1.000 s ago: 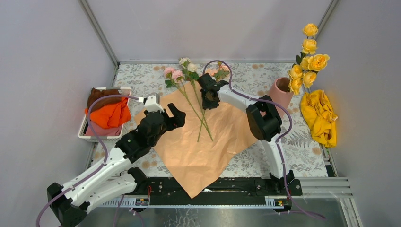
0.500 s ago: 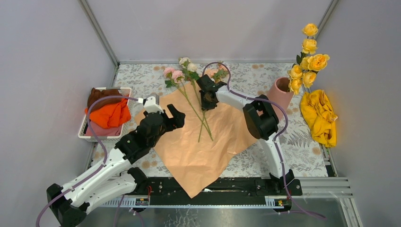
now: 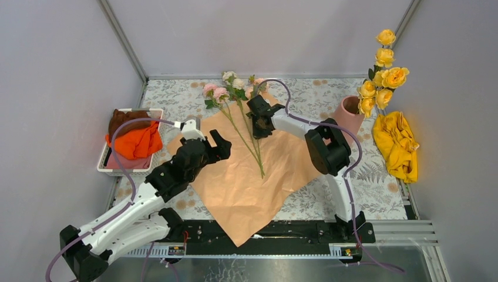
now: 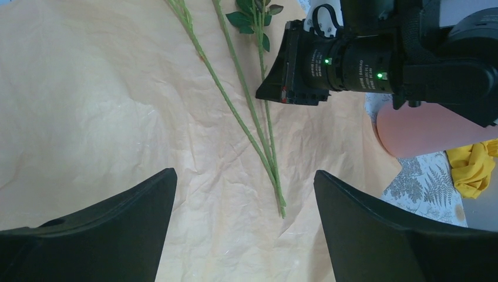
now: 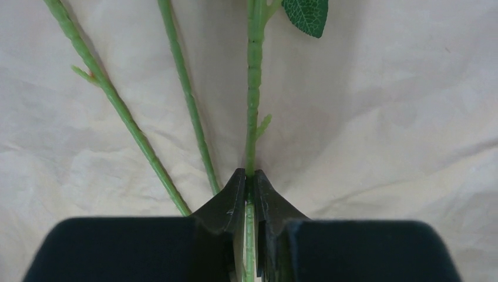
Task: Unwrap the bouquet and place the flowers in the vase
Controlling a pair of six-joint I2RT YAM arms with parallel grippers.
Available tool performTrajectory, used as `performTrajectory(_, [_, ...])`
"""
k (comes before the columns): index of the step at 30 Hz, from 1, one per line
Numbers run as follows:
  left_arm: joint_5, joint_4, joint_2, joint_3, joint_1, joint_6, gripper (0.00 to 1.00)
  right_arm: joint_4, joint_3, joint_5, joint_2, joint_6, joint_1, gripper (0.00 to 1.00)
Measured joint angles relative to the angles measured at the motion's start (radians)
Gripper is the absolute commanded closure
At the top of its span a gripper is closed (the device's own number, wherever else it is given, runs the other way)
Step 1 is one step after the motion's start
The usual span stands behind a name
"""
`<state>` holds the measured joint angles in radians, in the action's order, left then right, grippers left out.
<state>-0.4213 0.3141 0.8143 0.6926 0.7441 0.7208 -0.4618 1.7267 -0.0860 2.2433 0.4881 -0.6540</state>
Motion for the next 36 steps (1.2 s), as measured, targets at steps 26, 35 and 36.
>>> performTrajectory(26, [0.256, -0.156, 0.092, 0.002, -0.088, 0.061, 0.04, 0.178, -0.580, 0.159, -0.731, -0.031, -0.021, 1.00])
performTrajectory(35, [0.546, -0.568, 0.151, -0.080, -0.183, 0.175, 0.04, 0.283, -0.731, 0.256, -0.958, -0.034, -0.073, 1.00])
performTrajectory(36, [0.565, -0.601, 0.159, -0.090, -0.183, 0.184, 0.04, 0.292, -0.740, 0.261, -0.973, -0.032, -0.076, 1.00])
